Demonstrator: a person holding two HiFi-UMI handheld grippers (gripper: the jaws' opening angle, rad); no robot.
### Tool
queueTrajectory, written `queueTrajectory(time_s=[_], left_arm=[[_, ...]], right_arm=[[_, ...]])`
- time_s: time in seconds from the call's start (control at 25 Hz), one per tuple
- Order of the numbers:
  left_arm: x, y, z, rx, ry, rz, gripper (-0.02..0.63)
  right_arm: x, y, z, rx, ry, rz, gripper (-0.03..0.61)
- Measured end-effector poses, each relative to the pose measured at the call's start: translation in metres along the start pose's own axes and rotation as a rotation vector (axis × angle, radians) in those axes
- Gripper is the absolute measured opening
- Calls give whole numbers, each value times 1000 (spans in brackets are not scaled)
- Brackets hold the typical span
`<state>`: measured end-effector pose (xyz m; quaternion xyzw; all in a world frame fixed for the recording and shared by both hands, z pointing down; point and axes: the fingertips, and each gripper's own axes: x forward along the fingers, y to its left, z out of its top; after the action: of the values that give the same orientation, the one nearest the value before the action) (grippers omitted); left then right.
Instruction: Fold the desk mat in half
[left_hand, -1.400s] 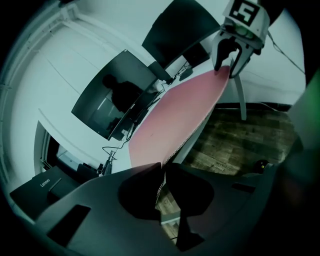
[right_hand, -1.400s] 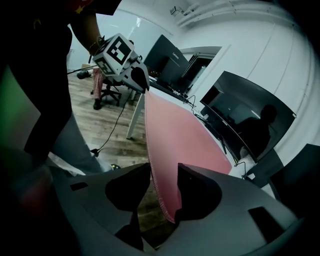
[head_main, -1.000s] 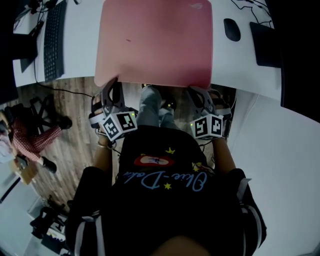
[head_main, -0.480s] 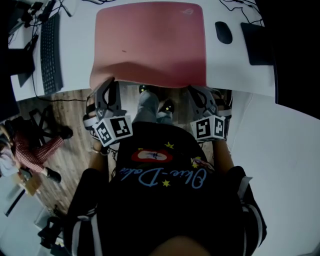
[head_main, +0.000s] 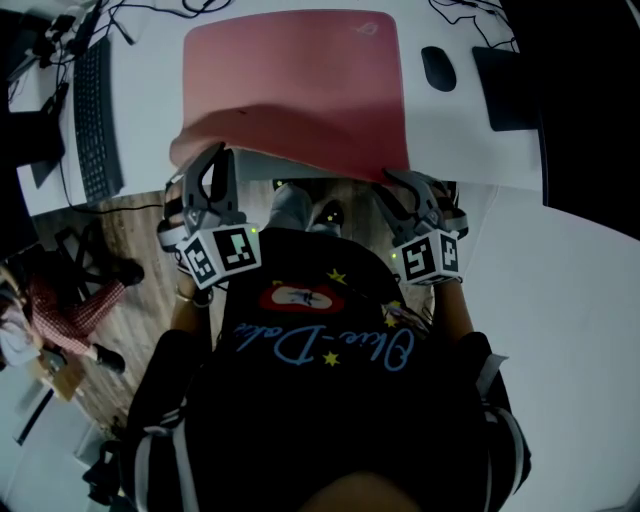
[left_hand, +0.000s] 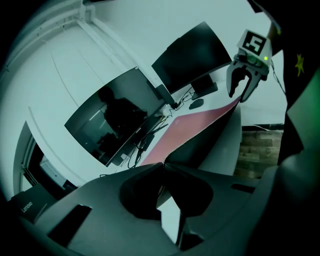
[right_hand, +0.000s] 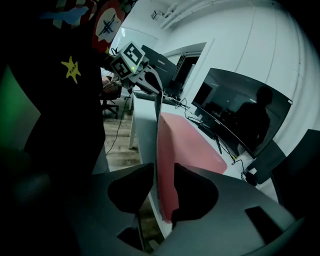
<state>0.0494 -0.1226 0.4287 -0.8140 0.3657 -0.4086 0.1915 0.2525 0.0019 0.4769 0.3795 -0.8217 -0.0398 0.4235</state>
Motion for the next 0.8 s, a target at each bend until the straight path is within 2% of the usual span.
queueTrajectory(time_s=[0.16,0.24,0.48,0.8], left_arm=[[7,19,13,7,-36,12,15],[13,25,19,15,-50,9,17],[37,39,21,15,-62,-18,17],[72,63,14,-6,-84,-63,17]], right_arm=[[7,-10,1,24,17,-2,110],[10,-24,4,25,28,-37,17],[15,-74,15,46,37,-136,15],[40,-131,36,2,94,-258,15]])
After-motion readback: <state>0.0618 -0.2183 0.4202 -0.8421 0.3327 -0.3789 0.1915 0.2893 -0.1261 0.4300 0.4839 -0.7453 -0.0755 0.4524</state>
